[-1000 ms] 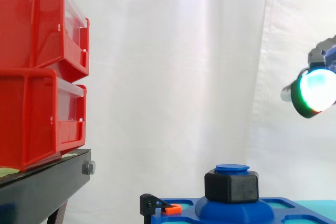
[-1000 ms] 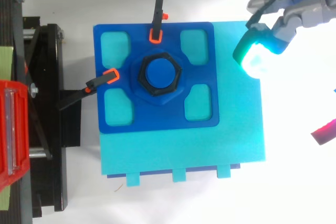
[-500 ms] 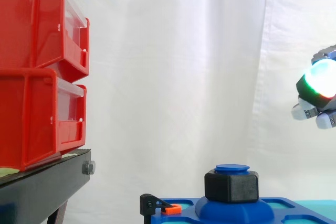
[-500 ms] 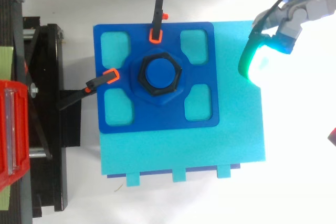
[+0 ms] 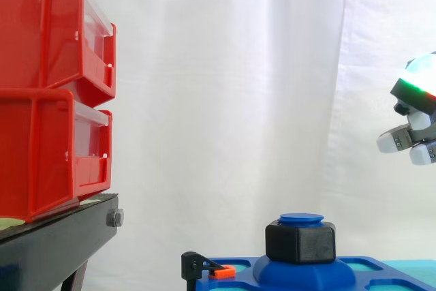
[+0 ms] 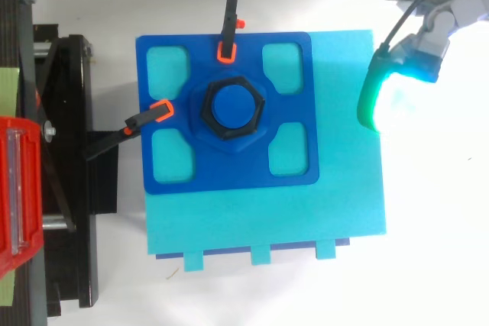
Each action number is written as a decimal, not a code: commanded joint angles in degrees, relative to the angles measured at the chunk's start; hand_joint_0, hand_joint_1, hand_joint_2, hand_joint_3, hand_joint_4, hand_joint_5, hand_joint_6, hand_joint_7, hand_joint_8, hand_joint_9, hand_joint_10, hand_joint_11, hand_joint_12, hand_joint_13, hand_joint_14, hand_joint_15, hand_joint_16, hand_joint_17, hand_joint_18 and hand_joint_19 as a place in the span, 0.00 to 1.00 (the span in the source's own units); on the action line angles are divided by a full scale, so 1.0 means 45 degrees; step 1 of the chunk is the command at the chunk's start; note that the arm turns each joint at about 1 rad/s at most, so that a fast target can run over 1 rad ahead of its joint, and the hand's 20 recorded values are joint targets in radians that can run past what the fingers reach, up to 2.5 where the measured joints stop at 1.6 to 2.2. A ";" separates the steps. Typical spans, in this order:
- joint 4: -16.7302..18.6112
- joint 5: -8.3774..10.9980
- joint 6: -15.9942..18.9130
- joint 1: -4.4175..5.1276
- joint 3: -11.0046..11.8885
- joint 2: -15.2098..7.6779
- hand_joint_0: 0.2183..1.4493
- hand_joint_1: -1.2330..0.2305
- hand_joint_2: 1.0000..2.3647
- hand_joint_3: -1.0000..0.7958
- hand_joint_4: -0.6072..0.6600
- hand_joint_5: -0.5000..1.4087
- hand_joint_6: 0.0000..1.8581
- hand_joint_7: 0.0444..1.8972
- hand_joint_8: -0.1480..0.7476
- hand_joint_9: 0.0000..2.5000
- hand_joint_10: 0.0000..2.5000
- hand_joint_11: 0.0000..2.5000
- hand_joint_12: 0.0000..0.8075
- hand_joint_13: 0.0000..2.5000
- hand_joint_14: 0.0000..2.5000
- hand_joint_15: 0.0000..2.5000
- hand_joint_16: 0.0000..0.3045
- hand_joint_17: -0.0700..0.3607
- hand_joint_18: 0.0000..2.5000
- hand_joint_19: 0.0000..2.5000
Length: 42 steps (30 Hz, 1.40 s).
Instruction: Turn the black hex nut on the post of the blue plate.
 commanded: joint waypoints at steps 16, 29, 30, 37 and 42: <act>0.0115 0.0008 -0.0276 0.0008 0.0000 0.0000 0.21 0.40 0.00 0.28 0.64 0.11 0.33 0.32 0.14 0.00 0.07 0.00 0.26 0.00 0.00 0.00 0.09 0.31 0.00 0.05; 0.0135 0.0008 -0.0276 -0.0012 0.0000 0.0000 0.21 0.41 0.00 0.28 0.50 0.10 0.27 0.46 0.19 0.00 0.00 0.00 0.29 0.00 0.00 0.00 0.11 0.33 0.00 0.05; 0.0135 -0.0012 -0.0276 0.0008 0.0000 0.0000 0.22 0.41 0.00 0.28 0.49 0.10 0.27 0.46 0.20 0.00 0.00 0.00 0.29 0.00 0.00 0.00 0.11 0.33 0.00 0.05; 0.0115 0.0008 -0.0276 -0.0012 0.0000 0.0000 0.20 0.40 0.00 0.28 0.44 0.10 0.27 0.40 0.25 0.00 0.00 0.00 0.34 0.00 0.00 0.00 0.13 0.37 0.00 0.03; 0.0115 0.0008 -0.0276 -0.0012 0.0000 0.0000 0.20 0.42 0.00 0.28 0.44 0.10 0.27 0.41 0.25 0.00 0.00 0.00 0.34 0.00 0.00 0.00 0.13 0.37 0.00 0.03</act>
